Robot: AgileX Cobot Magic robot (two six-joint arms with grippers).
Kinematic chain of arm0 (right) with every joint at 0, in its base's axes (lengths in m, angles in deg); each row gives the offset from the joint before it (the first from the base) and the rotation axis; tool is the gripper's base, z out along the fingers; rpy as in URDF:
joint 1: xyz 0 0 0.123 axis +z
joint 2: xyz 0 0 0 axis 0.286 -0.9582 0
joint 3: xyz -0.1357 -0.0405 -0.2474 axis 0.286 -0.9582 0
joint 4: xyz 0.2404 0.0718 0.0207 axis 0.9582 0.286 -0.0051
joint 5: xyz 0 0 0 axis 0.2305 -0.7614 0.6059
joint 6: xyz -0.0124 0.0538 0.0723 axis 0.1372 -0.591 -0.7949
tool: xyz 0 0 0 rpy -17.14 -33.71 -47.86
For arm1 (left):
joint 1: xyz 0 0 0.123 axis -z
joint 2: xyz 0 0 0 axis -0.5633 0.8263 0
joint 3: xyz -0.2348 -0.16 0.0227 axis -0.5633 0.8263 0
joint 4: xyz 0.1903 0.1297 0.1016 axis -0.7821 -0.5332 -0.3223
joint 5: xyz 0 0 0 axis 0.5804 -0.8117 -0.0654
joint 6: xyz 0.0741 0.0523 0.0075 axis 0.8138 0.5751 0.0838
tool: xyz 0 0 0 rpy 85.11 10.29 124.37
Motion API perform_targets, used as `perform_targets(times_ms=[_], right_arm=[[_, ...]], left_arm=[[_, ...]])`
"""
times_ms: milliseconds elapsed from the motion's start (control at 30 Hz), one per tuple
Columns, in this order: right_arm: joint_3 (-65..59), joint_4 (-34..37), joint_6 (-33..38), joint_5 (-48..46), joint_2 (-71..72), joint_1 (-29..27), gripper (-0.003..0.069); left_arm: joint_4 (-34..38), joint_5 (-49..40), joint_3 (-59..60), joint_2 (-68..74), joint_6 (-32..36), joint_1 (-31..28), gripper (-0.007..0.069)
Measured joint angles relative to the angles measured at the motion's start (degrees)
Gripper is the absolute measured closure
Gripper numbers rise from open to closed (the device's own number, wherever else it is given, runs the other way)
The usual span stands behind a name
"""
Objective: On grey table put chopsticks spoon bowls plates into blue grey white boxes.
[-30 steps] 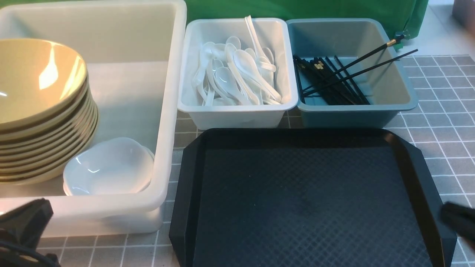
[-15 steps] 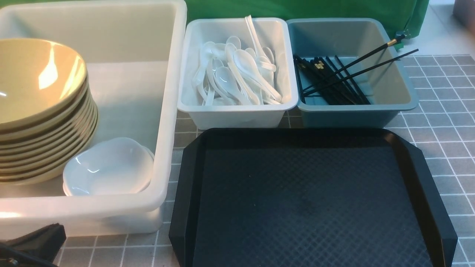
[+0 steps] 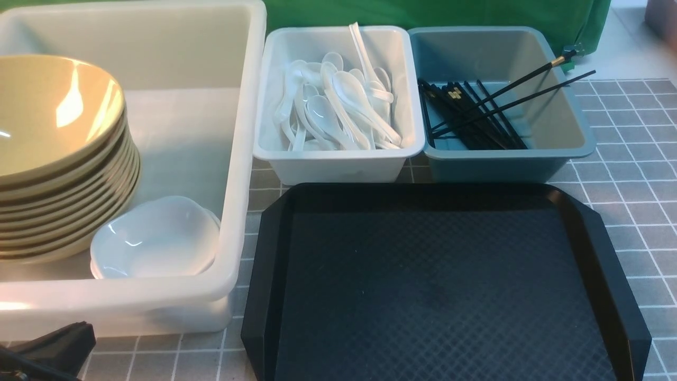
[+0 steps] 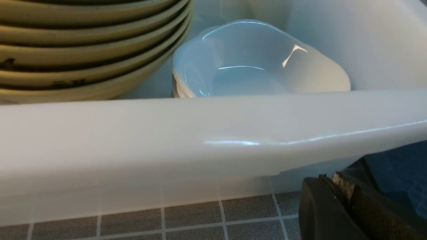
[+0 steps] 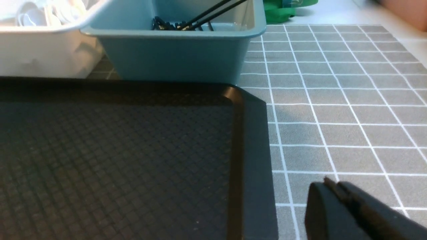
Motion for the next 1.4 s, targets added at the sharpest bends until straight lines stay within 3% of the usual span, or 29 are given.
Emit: perform_targets(times_ms=[367, 600, 767, 1067, 1400], right_arm=[[0.0, 0.0, -0.1, 0.0, 0.0, 0.0, 0.0613], [0.0, 0.0, -0.1, 0.0, 0.0, 0.05, 0.0613], [0.0, 0.0, -0.1, 0.0, 0.0, 0.05, 0.0613], [0.0, 0.0, -0.1, 0.0, 0.0, 0.05, 0.0607], [0.0, 0.0, -0.1, 0.0, 0.0, 0.11, 0.06]], left_arm=[[0.0, 0.0, 0.0, 0.0, 0.0, 0.08, 0.0633], [0.02, 0.98, 1.4, -5.08, 0.0, 4.03, 0.0633], [-7.16, 5.86, 2.07, -12.53, -0.44, 2.77, 0.0633], [-12.77, 16.59, 11.56, -16.86, -12.52, -3.03, 0.0633], [-17.43, 9.45, 11.95, -16.92, -12.46, -3.54, 0.0633]])
